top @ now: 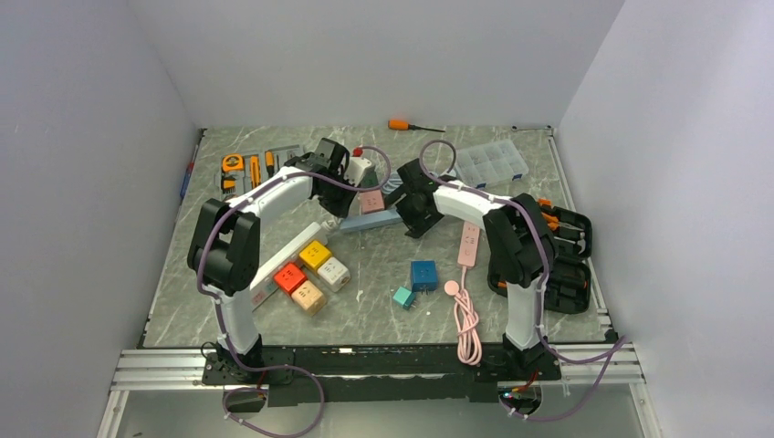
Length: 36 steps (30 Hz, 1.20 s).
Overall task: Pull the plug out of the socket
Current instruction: Pick up the socket from the center of the board.
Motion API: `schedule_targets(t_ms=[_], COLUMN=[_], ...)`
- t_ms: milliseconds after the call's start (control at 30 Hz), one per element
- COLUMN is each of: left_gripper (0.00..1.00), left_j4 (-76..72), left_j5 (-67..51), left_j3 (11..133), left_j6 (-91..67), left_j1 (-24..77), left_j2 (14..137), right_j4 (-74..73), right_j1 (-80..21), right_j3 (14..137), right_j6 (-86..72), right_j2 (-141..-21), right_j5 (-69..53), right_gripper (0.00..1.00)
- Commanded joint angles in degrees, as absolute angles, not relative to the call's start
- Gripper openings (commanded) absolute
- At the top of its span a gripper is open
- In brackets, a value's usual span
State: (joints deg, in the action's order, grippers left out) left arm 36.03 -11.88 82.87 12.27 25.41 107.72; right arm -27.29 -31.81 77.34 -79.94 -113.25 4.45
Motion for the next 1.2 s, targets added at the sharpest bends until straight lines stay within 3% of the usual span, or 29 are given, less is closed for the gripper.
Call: schedule_targets(t_ms=[0, 200, 400, 567, 633, 767, 933, 1067, 1167], left_gripper=[0.09, 0.09, 0.1, 0.11, 0.11, 0.11, 0.11, 0.12, 0.16], left_j4=[39.57, 39.17, 38.2, 37.64, 37.63, 37.9, 38.18, 39.01, 41.4], left_j5=[-13.95, -14.66, -15.0, -14.63, -14.36, -13.75, -13.48, -12.77, -14.28], left_j3=[84.41, 84.13, 82.04, 81.36, 81.69, 82.14, 82.18, 83.23, 85.62], left_j6=[10.17, 8.67, 8.25, 7.96, 7.82, 8.22, 8.66, 8.99, 8.76], left_j1=[25.57, 26.25, 26.78, 27.77, 28.0, 28.29, 28.35, 28.32, 26.56], left_j2=[105.73, 104.72, 103.13, 102.5, 102.48, 102.48, 101.89, 101.01, 100.47], right_j4=[-28.67, -32.83, -32.21, -33.74, -34.35, -32.93, -32.78, -32.37, -28.02], right_j1=[-32.74, -34.18, -34.43, -35.05, -35.52, -35.69, -35.46, -35.04, -34.96], right_j3=[80.99, 89.22, 88.84, 91.72, 92.34, 90.86, 90.58, 92.35, 89.2], right_j6=[-83.8, -84.73, -85.15, -84.66, -84.36, -84.04, -83.21, -81.43, -80.63], right_j2=[-116.99, -122.06, -122.05, -123.97, -124.75, -125.23, -126.12, -126.93, -124.75], right_j5=[3.52, 2.77, 3.22, 4.25, 4.96, 5.13, 5.99, 6.47, 6.94], right_gripper=[0.88, 0.89, 0.89, 0.83, 0.74, 0.44, 0.29, 0.0, 0.0])
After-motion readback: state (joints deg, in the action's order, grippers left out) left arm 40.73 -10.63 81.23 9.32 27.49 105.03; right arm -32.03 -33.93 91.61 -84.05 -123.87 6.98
